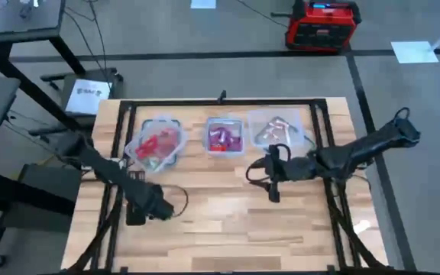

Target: Sort candy

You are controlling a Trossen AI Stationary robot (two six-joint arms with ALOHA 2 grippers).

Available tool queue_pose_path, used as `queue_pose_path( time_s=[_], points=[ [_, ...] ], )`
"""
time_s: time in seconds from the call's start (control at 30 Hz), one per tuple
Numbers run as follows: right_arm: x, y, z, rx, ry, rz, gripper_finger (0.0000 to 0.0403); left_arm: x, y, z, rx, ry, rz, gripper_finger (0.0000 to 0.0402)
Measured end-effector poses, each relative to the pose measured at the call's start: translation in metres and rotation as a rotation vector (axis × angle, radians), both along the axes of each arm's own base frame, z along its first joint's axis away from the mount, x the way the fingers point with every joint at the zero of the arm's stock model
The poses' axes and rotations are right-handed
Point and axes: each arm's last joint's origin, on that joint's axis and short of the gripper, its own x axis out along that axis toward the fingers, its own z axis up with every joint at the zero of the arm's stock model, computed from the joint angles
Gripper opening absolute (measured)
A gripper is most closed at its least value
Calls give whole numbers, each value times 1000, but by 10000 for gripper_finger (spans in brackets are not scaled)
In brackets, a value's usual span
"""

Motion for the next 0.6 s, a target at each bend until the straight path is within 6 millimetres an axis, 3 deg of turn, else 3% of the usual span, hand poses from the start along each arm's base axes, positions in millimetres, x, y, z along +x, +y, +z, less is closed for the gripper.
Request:
queue_pose_path(
  time_s=[0.13,0.6],
  points=[
    [-1,3,0,3,0,9,239,-7,-9,-26,4,34,-50,182],
    [-1,5,1,30,-17,7,239,-38,-8,-71,-46,-1,-49,182]
  ],
)
